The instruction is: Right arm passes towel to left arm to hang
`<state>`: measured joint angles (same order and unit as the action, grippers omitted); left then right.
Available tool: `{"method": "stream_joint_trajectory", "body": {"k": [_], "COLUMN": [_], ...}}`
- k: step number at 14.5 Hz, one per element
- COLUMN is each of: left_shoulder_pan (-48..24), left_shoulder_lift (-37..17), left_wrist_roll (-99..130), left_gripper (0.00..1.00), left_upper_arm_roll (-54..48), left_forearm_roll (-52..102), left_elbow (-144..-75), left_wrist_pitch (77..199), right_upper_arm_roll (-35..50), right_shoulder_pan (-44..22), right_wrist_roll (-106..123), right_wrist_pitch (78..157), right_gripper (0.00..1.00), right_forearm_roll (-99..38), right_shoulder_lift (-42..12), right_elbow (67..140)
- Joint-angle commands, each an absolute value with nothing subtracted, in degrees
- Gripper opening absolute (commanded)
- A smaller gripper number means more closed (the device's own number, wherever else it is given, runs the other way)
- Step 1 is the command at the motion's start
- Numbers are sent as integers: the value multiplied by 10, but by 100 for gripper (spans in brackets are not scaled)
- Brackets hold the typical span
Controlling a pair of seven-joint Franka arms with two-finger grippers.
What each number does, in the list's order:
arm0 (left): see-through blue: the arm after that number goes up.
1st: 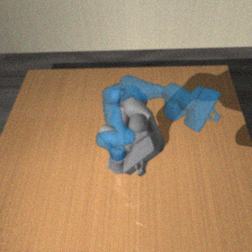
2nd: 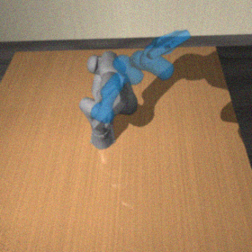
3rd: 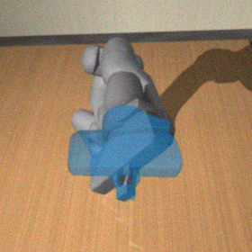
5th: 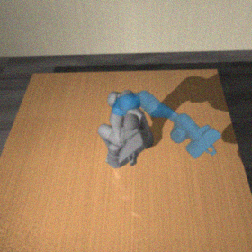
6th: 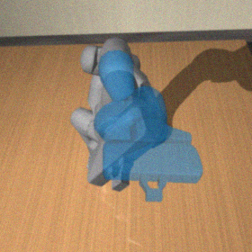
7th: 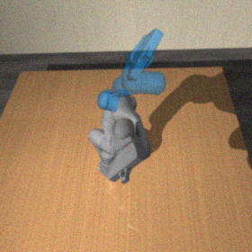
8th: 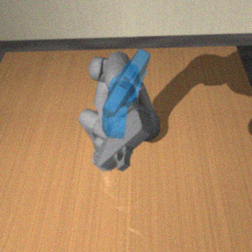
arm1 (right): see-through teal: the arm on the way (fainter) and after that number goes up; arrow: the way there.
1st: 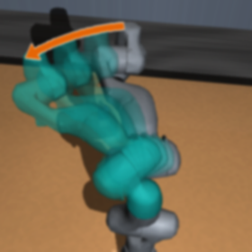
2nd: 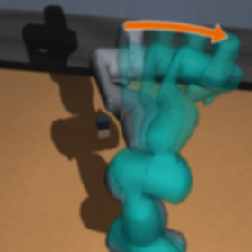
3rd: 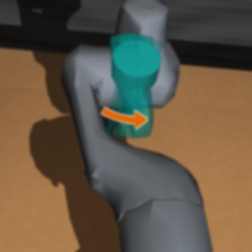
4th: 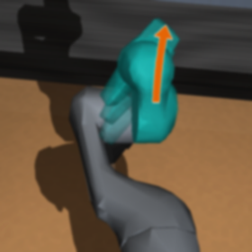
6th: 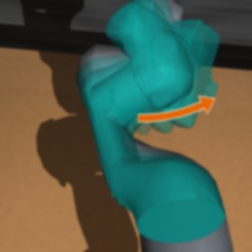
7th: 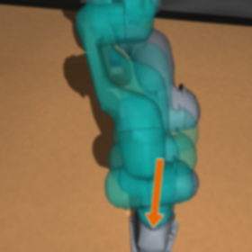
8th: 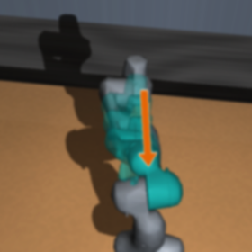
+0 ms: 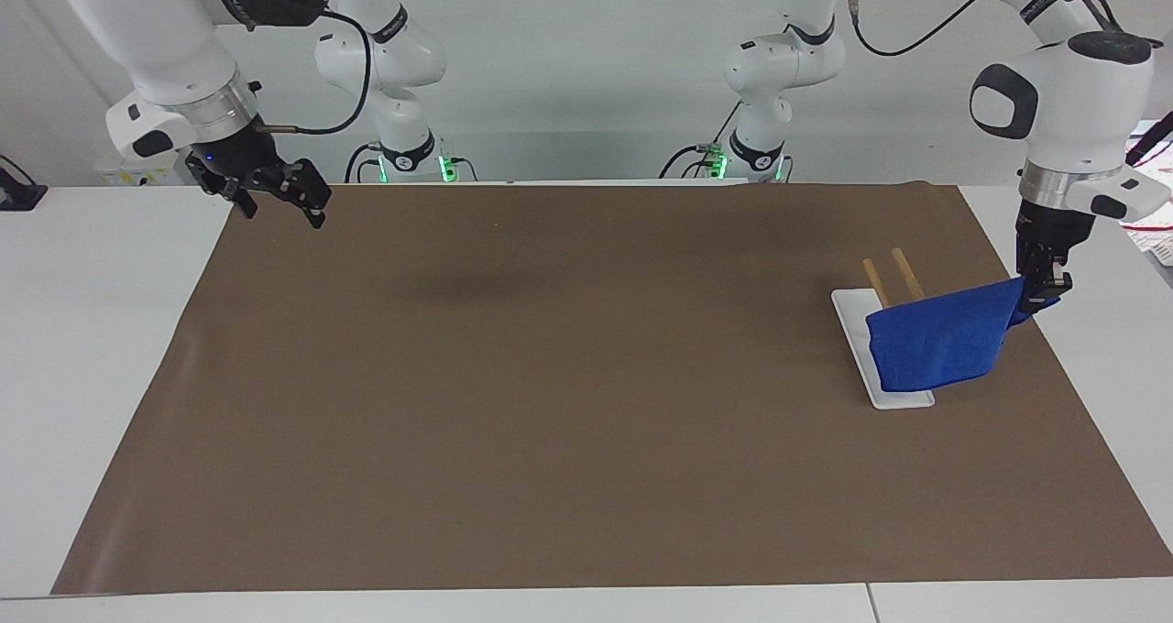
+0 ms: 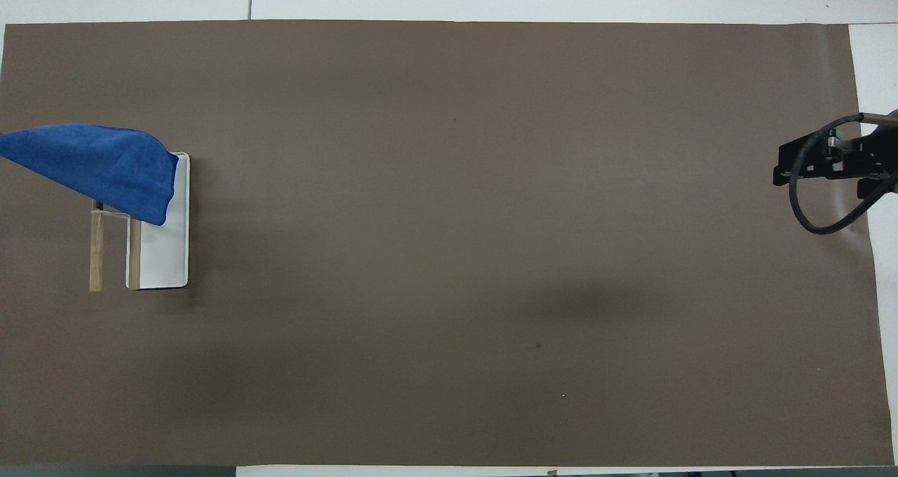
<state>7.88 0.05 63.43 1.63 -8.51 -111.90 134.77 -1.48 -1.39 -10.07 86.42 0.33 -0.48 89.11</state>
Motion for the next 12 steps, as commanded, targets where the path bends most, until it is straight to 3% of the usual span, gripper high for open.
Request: {"method": "stream_joint_trajectory", "body": {"k": [1, 8, 12], "left_shoulder_pan": [99, 95, 97], "left_shoulder_lift": [13, 65, 78], "left_wrist_roll": [632, 600, 457], "left_gripper": [0, 0, 0], "left_upper_arm_roll": [11, 9, 8], "left_forearm_roll": [-94, -93, -91], "left_elbow": [-1160, -1266, -1274], "left_wrist_pitch": [1379, 1381, 1317], "right_upper_arm_roll": [-11, -11, -11], "right_shoulder_pan": [-11, -13, -12], "right_wrist_roll": [-72, -73, -77], "right_wrist_pitch": [854, 863, 864], "right_gripper": [100, 100, 100], "right_forearm_roll": [20, 16, 14], "right_shoulder_lift": [-15, -11, -9], "right_elbow": [875, 885, 890]}}
